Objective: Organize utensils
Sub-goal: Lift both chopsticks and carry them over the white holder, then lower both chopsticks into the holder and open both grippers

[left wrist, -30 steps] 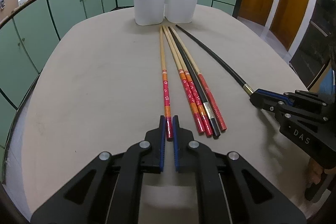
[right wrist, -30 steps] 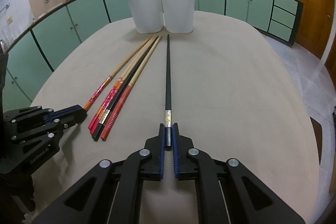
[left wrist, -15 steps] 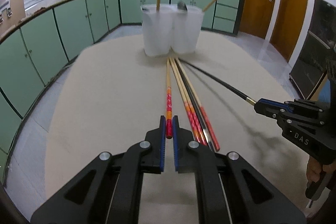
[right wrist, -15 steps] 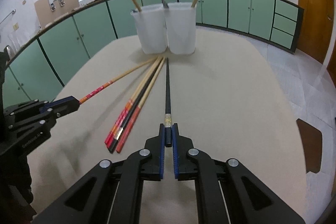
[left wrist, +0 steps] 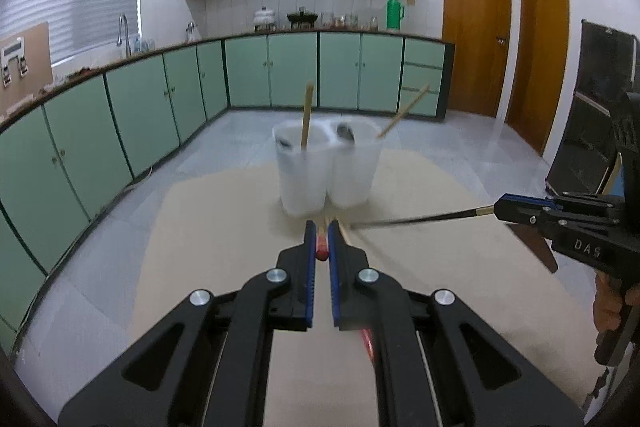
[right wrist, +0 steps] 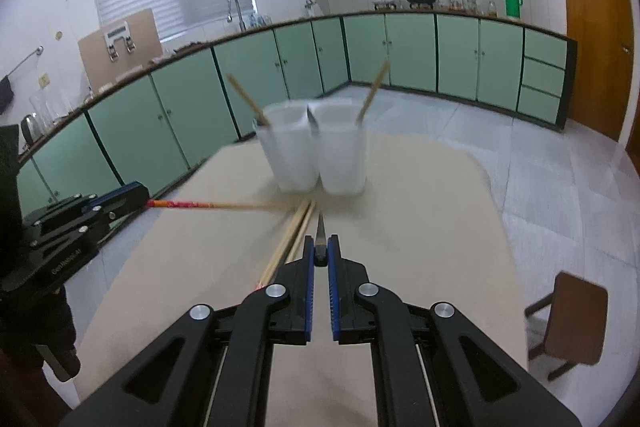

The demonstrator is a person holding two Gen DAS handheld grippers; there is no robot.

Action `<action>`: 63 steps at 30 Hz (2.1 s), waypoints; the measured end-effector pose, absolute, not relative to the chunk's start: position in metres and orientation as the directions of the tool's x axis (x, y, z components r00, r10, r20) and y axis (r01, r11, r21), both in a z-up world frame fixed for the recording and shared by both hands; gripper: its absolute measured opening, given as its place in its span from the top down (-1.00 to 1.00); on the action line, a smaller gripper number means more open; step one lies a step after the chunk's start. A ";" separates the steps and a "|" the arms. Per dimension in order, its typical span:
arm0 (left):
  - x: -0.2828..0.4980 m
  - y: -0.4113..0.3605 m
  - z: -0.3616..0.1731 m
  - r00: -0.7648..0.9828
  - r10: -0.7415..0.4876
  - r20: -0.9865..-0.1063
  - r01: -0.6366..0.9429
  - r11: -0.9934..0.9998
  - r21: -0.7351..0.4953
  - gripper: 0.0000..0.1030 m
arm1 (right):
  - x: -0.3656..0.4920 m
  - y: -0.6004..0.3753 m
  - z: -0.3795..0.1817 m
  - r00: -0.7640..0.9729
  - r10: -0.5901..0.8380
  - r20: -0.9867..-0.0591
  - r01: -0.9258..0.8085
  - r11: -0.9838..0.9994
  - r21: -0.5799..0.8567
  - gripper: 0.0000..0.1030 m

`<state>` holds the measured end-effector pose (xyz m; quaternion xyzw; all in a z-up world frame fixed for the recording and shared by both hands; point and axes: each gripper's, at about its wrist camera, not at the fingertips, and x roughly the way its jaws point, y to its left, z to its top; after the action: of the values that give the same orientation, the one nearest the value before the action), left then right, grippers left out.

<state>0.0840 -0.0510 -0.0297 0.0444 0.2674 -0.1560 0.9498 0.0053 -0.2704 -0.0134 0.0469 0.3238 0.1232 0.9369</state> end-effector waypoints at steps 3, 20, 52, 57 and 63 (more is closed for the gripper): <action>0.090 -0.051 -0.013 0.828 -0.282 -0.485 0.327 0.945 0.009 0.91 | 0.012 -0.274 0.006 0.777 0.270 -0.569 -0.219 0.963 0.158 0.88; 0.105 -0.064 0.065 0.852 -0.398 -0.341 0.426 0.905 0.008 0.91 | 0.042 -0.273 0.103 0.803 0.351 -0.481 -0.348 0.932 0.101 0.88; 0.273 -0.107 0.091 0.909 -0.337 -0.247 0.349 0.937 0.005 0.91 | 0.199 -0.280 0.125 0.889 0.238 -0.392 -0.215 0.971 0.102 0.88; 0.293 -0.098 0.065 0.886 -0.339 -0.316 0.349 0.937 -0.027 0.91 | 0.215 -0.280 0.101 0.869 0.236 -0.436 -0.207 0.972 0.114 0.88; 0.303 -0.088 0.047 0.867 -0.338 -0.365 0.349 0.936 -0.039 0.90 | 0.224 -0.278 0.081 0.845 0.236 -0.480 -0.207 0.972 0.114 0.88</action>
<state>0.3026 -0.0877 0.0474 0.0140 0.1862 -0.1777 0.9662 0.2241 -0.2784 0.0815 0.0287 0.2535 0.1154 0.9600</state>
